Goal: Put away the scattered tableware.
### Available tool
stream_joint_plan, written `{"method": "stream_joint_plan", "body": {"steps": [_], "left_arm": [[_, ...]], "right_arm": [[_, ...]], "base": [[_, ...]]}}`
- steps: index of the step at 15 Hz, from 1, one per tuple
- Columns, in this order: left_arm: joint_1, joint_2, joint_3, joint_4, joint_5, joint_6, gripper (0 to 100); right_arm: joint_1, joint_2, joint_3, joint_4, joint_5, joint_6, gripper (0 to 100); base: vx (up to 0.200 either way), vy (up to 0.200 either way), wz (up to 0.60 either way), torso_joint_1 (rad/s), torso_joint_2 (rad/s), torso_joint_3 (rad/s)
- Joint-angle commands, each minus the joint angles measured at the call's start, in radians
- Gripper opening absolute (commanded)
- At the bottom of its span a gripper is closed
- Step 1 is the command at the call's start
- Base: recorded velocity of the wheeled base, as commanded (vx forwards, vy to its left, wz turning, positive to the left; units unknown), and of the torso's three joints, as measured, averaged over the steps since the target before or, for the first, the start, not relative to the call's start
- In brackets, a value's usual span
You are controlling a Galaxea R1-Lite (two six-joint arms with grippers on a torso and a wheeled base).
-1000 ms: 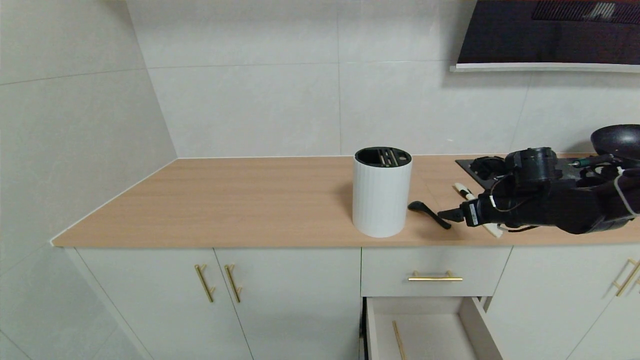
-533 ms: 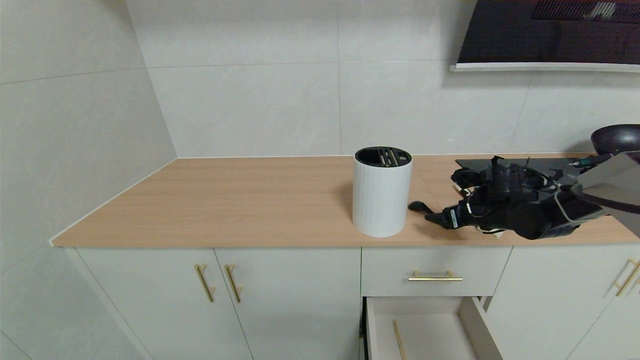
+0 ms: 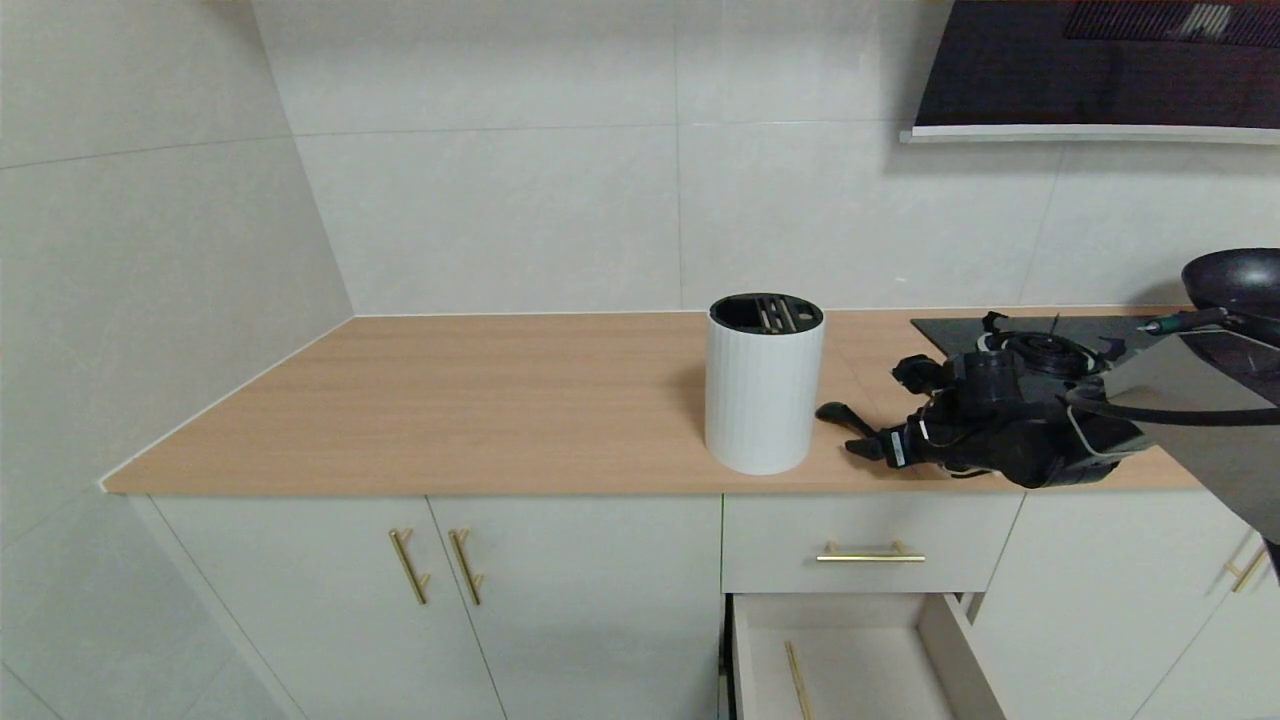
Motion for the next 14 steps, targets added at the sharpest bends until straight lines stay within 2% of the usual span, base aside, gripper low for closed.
{"method": "stream_joint_plan", "body": {"steps": [1,5,6,14], "left_arm": [[0.000,0.000,0.000,0.000,0.000,0.000,100],[0.000,0.000,0.000,0.000,0.000,0.000,100],[0.000,0.000,0.000,0.000,0.000,0.000,100],[0.000,0.000,0.000,0.000,0.000,0.000,100]], "right_arm": [[0.000,0.014,-0.004,0.000,0.000,0.000,100],[0.000,0.028,-0.021,0.003,-0.001,0.001,100],[0.000,0.037,-0.030,0.005,-0.003,0.001,0],[0.005,0.017,-0.030,0.008,-0.014,0.059,0]], "base": [[0.000,0.000,0.00,0.000,0.00,0.000],[0.000,0.000,0.00,0.000,0.00,0.000],[0.000,0.000,0.00,0.000,0.00,0.000],[0.000,0.000,0.00,0.000,0.00,0.000]]}}
